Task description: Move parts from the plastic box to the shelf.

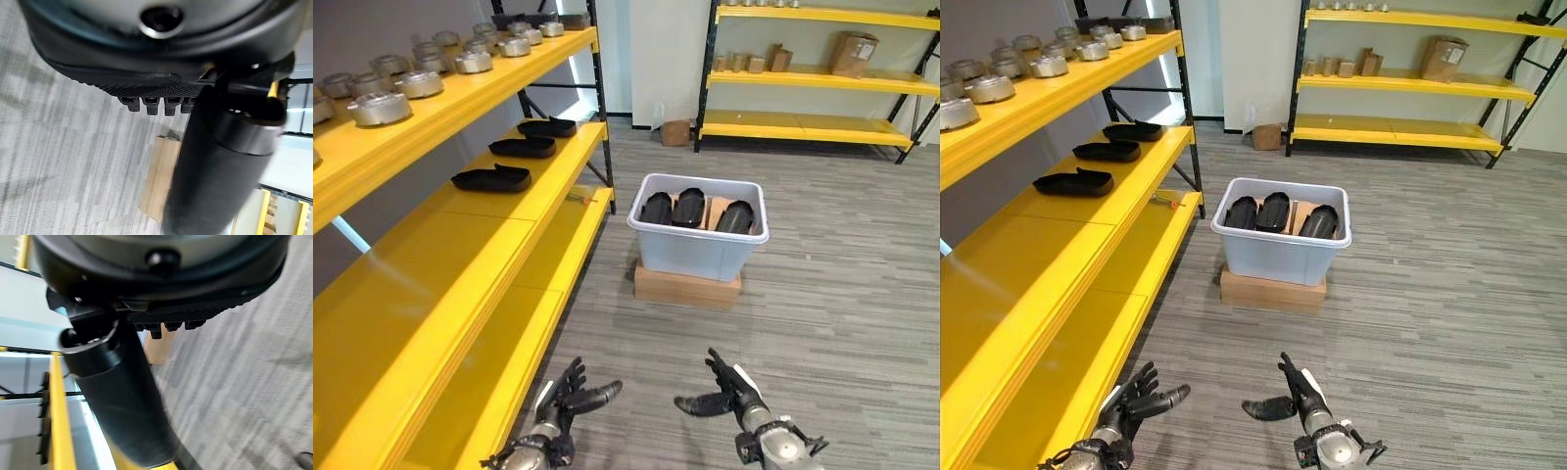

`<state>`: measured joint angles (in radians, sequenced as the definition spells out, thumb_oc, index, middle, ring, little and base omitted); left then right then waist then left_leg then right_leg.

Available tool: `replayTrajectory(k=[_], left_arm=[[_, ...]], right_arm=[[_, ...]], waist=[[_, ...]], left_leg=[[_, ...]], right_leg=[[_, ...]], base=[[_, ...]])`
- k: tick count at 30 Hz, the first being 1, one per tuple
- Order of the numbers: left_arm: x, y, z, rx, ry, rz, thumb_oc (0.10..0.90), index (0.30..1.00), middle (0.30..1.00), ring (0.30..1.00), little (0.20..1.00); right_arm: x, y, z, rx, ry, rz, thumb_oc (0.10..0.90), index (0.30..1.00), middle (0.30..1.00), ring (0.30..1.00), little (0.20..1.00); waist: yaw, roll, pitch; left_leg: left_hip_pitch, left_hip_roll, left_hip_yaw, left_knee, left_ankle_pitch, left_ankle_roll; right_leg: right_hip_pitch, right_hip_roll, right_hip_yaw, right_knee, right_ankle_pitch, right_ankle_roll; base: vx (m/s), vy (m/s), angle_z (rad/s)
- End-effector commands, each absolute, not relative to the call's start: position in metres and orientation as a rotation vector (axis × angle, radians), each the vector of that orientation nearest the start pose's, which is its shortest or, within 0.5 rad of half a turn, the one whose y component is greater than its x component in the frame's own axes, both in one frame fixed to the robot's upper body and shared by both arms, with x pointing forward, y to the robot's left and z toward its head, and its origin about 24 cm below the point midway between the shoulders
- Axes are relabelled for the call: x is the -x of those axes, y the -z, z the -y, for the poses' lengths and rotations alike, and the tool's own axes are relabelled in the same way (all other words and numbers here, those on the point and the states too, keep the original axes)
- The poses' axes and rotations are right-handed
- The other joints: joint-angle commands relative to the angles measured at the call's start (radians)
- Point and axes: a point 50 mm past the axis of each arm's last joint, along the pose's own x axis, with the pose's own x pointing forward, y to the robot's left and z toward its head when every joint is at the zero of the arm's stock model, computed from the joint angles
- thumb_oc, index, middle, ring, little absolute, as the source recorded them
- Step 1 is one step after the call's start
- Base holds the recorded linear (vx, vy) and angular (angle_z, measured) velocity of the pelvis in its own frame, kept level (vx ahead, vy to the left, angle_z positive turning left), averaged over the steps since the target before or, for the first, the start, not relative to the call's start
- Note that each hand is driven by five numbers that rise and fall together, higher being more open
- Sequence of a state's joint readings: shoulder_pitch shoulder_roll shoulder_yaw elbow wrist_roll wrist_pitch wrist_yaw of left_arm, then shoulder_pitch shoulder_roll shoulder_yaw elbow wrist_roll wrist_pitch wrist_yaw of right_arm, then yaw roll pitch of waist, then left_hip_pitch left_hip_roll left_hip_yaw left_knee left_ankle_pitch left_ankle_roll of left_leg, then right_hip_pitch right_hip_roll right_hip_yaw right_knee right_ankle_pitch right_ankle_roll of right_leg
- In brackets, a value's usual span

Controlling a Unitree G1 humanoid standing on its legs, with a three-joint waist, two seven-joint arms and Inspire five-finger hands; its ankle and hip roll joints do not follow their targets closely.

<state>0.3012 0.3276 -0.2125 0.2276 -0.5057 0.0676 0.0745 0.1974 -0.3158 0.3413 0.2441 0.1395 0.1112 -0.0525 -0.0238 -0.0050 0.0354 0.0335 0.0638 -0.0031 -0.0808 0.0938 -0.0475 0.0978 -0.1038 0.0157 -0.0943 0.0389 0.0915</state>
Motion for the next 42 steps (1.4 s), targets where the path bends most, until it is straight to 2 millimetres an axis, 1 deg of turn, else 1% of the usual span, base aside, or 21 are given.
replayTrajectory(k=[1,24,30,32,35,36,39,40,41,42], left_arm=[[-0.186,0.042,-0.196,0.155,-0.022,-0.435,0.9,1.0,1.0,1.0,1.0],[-0.185,0.045,-0.195,0.171,-0.022,-0.448,0.9,1.0,1.0,1.0,1.0],[-0.187,0.041,-0.196,0.152,-0.017,-0.431,0.9,1.0,1.0,1.0,1.0],[-0.191,0.039,-0.194,0.144,-0.008,-0.42,0.9,1.0,1.0,1.0,1.0],[-0.194,0.037,-0.194,0.142,-0.005,-0.407,0.9,1.0,1.0,1.0,1.0],[-0.197,0.034,-0.194,0.142,-0.003,-0.395,0.9,1.0,1.0,1.0,1.0],[-0.199,0.032,-0.194,0.139,0.003,-0.384,0.9,1.0,1.0,1.0,1.0],[-0.199,0.032,-0.194,0.139,0.003,-0.384,0.9,1.0,1.0,1.0,1.0],[-0.202,0.029,-0.193,0.131,0.015,-0.371,0.9,1.0,1.0,1.0,1.0],[-0.204,0.028,-0.192,0.122,0.024,-0.366,0.9,1.0,1.0,1.0,1.0]], right_arm=[[-0.206,0.032,0.158,0.172,-0.181,-0.36,0.9,1.0,1.0,1.0,1.0],[-0.206,0.032,0.158,0.177,-0.191,-0.364,0.9,1.0,1.0,1.0,1.0],[-0.207,0.032,0.158,0.177,-0.19,-0.365,0.9,1.0,1.0,1.0,1.0],[-0.207,0.034,0.158,0.177,-0.186,-0.37,0.9,1.0,1.0,1.0,1.0],[-0.209,0.033,0.158,0.18,-0.187,-0.366,0.9,1.0,1.0,1.0,1.0],[-0.212,0.032,0.157,0.179,-0.189,-0.361,0.9,1.0,1.0,1.0,1.0],[-0.212,0.031,0.157,0.174,-0.19,-0.354,0.9,1.0,1.0,1.0,1.0],[-0.212,0.031,0.157,0.174,-0.19,-0.354,0.9,1.0,1.0,1.0,1.0],[-0.212,0.031,0.157,0.173,-0.193,-0.353,0.9,1.0,1.0,1.0,1.0],[-0.211,0.032,0.157,0.172,-0.192,-0.357,0.9,1.0,1.0,1.0,1.0]], waist=[[0.006,-0.019,0.0],[0.008,-0.02,0.002],[0.009,-0.02,0.002],[0.006,-0.017,0.009],[0.004,-0.011,0.019],[0.0,-0.006,0.03],[-0.001,-0.002,0.042],[-0.001,-0.002,0.042],[-0.007,0.0,0.062],[-0.011,-0.003,0.073]], left_leg=[[0.034,-0.09,0.027,-0.006,-0.046,0.055],[0.039,-0.089,0.027,-0.006,-0.05,0.054],[0.042,-0.09,0.029,-0.006,-0.053,0.057],[0.045,-0.092,0.032,-0.006,-0.057,0.066],[0.043,-0.09,0.035,-0.006,-0.058,0.073],[0.04,-0.09,0.039,-0.006,-0.057,0.079],[0.046,-0.097,0.041,-0.006,-0.056,0.091],[0.046,-0.097,0.041,-0.006,-0.055,0.091],[0.05,-0.104,0.039,-0.001,-0.054,0.101],[0.05,-0.11,0.036,0.008,-0.057,0.107]], right_leg=[[-0.022,0.078,-0.037,0.007,0.022,-0.074],[-0.018,0.08,-0.035,0.007,0.02,-0.075],[-0.019,0.079,-0.033,0.007,0.019,-0.074],[-0.017,0.075,-0.035,0.016,0.025,-0.072],[-0.049,0.076,-0.023,0.068,0.014,-0.073],[-0.08,0.078,-0.018,0.117,0.001,-0.071],[-0.118,0.076,-0.017,0.202,-0.019,-0.064],[-0.119,0.076,-0.017,0.205,-0.021,-0.064],[-0.177,0.07,-0.021,0.326,-0.007,-0.047],[-0.213,0.063,-0.017,0.395,0.026,-0.033]], base=[[0.0,0.0,0.0],[0.0,0.0,0.0],[0.0,0.0,0.0],[0.0,0.042,-0.01],[-0.03,0.04,-0.03],[-0.07,0.077,-0.04],[-0.02,0.07,-0.24],[-0.03,0.084,-0.09],[-0.05,0.085,-0.04],[-0.06,0.085,-0.04]])
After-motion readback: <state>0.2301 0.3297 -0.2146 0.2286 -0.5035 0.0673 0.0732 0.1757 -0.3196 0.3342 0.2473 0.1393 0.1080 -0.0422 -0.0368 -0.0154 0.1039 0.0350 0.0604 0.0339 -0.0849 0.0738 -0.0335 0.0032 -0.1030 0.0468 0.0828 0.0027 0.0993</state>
